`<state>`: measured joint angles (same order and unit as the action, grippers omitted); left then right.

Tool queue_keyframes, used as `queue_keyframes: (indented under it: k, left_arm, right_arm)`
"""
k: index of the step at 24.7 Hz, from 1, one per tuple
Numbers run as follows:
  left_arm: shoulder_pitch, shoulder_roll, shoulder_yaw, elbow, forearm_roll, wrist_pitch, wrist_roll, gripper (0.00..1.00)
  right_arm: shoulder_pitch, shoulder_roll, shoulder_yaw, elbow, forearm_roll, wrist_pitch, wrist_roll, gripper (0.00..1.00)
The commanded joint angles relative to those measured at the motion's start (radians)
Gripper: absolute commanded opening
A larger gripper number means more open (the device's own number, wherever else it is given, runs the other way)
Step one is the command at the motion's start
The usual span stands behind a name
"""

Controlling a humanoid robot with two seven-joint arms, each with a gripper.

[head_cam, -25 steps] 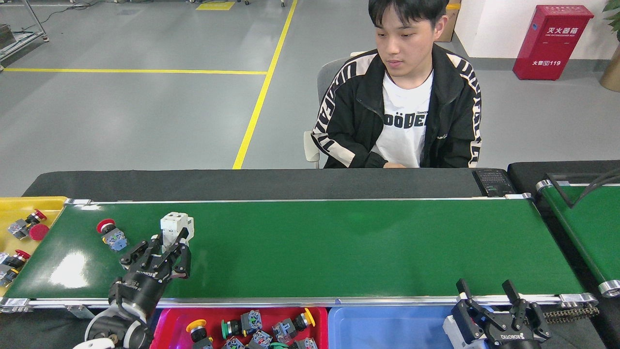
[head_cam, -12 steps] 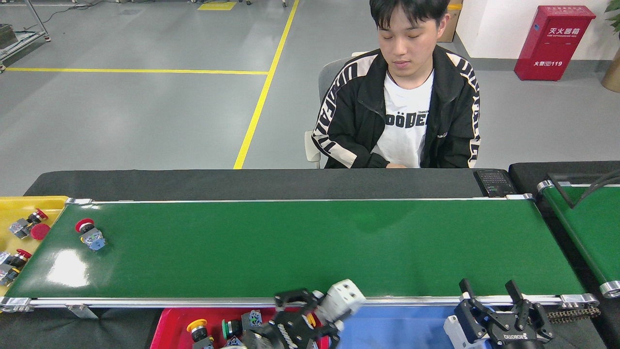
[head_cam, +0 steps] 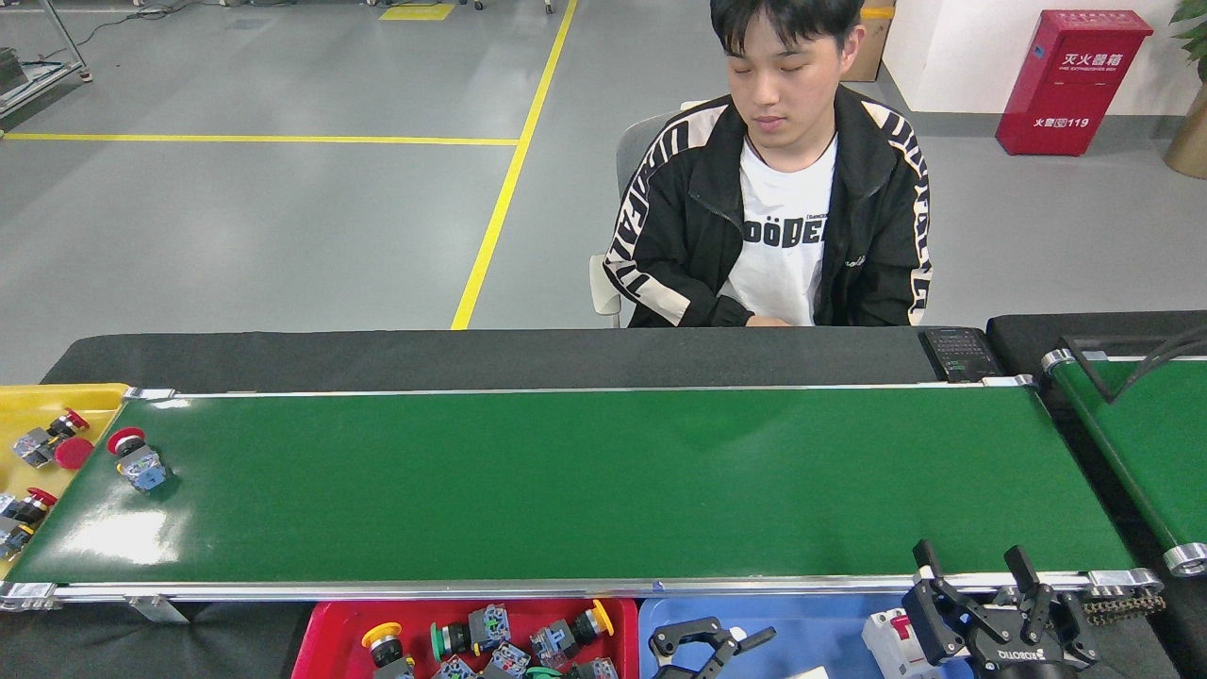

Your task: Pick switch part from conveyor to tray

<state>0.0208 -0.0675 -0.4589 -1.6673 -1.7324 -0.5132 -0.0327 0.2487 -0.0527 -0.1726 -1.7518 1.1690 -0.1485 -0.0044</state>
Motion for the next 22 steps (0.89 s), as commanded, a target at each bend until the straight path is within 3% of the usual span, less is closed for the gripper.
queue_keyframes:
  k: [1, 5, 10, 12, 16, 19, 22]
  left_arm:
    - [0.014, 0.005, 0.106, -0.04, 0.057, -0.013, 0.007, 1.0]
    - [0.042, 0.055, 0.39, -0.049, 0.185, -0.099, 0.007, 1.0]
    - [0.13, 0.057, 0.671, -0.069, 0.205, -0.113, 0.013, 1.0]
    - [0.171, 0.055, 0.759, -0.091, 0.205, -0.111, 0.014, 1.0]
    - [0.229, 0.035, 0.803, -0.111, 0.198, -0.071, 0.016, 1.0]
    - [0.248, 0.029, 0.767, -0.111, 0.194, 0.073, 0.013, 1.0]
    - [0.257, 0.028, 0.704, -0.111, 0.194, 0.217, 0.008, 1.0]
  right_arm:
    - [-0.006, -0.003, -0.004, -0.011, -0.002, -0.002, 0.001, 0.98]
    - [-0.016, 0.005, -0.002, -0.014, 0.001, 0.009, 0.003, 0.97]
    - [-0.019, 0.05, 0.001, -0.017, 0.046, 0.018, -0.005, 0.96]
    - [-0.012, 0.021, 0.008, -0.018, 0.047, 0.035, -0.008, 0.96]
    - [0.02, -0.081, 0.05, -0.018, 0.038, 0.093, -0.009, 0.97]
    - [0.035, -0.145, 0.093, -0.02, -0.029, 0.19, -0.012, 0.99]
    - [0.053, -0.191, 0.125, -0.018, -0.042, 0.193, -0.081, 0.99]
